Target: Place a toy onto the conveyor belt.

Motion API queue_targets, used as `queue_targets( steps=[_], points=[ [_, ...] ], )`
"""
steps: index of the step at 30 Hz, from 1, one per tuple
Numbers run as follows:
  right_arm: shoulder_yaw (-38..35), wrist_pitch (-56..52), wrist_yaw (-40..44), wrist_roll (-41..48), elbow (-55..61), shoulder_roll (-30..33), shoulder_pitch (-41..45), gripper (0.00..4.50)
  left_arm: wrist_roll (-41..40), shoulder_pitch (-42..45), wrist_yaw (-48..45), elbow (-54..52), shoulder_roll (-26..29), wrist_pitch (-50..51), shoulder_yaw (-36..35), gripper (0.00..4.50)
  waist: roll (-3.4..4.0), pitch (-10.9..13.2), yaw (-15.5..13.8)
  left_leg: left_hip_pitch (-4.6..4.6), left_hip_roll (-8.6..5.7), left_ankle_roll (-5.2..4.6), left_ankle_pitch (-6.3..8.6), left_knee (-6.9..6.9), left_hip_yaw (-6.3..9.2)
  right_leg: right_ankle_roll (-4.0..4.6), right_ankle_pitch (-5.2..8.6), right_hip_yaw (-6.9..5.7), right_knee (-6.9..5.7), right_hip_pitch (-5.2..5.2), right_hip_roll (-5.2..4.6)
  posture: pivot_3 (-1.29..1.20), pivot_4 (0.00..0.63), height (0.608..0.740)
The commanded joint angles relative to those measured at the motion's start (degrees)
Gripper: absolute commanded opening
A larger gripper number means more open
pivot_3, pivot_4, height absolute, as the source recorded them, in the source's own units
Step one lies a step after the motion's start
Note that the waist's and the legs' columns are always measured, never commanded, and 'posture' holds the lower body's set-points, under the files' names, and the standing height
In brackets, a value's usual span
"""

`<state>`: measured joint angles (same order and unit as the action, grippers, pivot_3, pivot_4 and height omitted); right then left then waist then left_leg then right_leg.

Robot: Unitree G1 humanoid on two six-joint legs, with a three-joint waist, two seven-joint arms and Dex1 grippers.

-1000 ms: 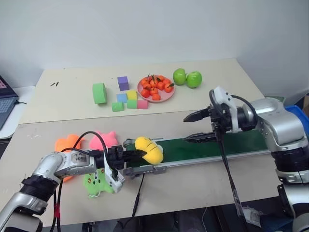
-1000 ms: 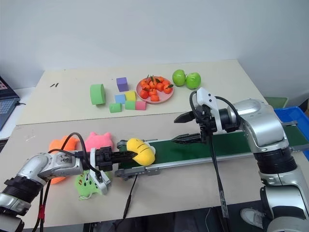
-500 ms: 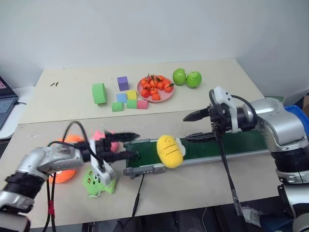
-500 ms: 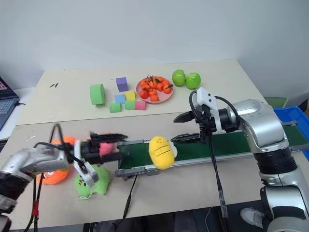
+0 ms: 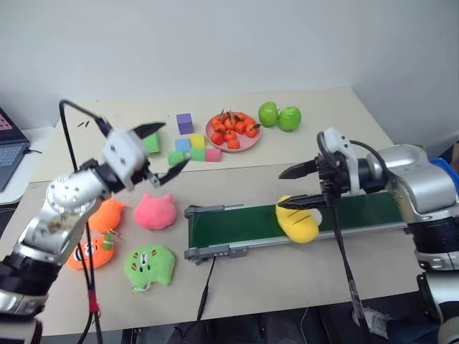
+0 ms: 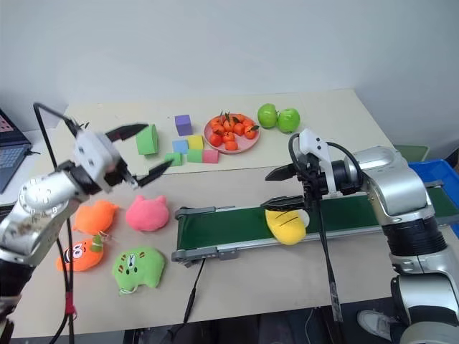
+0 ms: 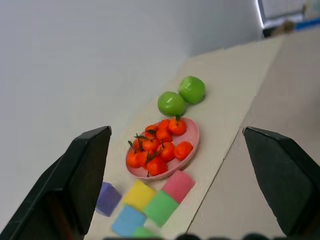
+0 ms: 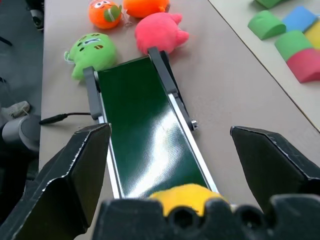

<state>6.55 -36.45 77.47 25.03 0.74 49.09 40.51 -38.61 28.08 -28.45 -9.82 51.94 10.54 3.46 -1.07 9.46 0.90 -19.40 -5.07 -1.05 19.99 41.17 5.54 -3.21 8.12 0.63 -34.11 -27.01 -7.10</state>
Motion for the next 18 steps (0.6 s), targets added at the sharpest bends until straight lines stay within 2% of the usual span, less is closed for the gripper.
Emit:
queue_targets(
  steps=[1, 5, 11, 14, 18],
  points=[
    [-4.15, -1.03, -0.77, 1.66, 3.82, 2.5, -1.32, 4.5, -7.89, 3.93, -0.04, -1.17, -1.11, 11.49, -5.35, 4.49, 0.0, 0.0, 0.25, 0.01, 0.01, 0.0, 0.0, 0.0, 0.0, 0.0, 0.0, 0.0, 0.0, 0.0, 0.03, 0.0, 0.15, 0.74],
    [-8.47, -3.79, -3.18, 4.17, 8.02, 4.45, -4.77, 4.5, -10.91, 9.1, 0.74, 2.48, -1.66, 20.04, -9.91, 4.49, 0.0, 0.0, 0.25, 0.01, 0.01, 0.01, 0.0, -0.05, -0.02, 0.01, 0.0, 0.0, 0.03, -0.02, 0.03, 0.0, 0.15, 0.74],
    [-16.67, -9.65, -7.87, 8.97, 14.83, 6.65, -11.45, 4.5, -13.85, 10.08, 3.75, 4.03, -3.79, 28.39, -16.17, 4.49, 0.0, 0.0, -0.13, 0.04, 0.0, 0.01, 0.0, -0.05, -0.04, 0.01, 0.0, 0.04, 0.03, -0.01, 0.02, 0.0, 0.15, 0.74],
    [-20.3, -12.65, -8.86, 11.64, 17.95, 8.99, -14.67, 4.5, -16.63, 9.41, 0.82, 2.45, -4.03, 33.47, -16.84, 4.49, 0.0, 0.0, -0.41, 0.02, 0.02, 0.01, 0.0, 0.05, -0.03, 0.01, -0.01, 0.05, 0.03, 0.01, 0.0, 0.0, 0.15, 0.74],
    [-25.06, -15.36, -8.57, 14.76, 20.11, 12.57, -17.99, 4.5, -20.68, 6.36, -10.56, -5.26, -1.36, 37.35, -15.49, 4.49, -0.01, 0.0, -0.31, 0.01, 0.0, 0.0, 0.0, 0.07, -0.04, 0.0, -0.01, 0.08, 0.02, 0.01, -0.02, 0.0, 0.15, 0.74]
  ],
)
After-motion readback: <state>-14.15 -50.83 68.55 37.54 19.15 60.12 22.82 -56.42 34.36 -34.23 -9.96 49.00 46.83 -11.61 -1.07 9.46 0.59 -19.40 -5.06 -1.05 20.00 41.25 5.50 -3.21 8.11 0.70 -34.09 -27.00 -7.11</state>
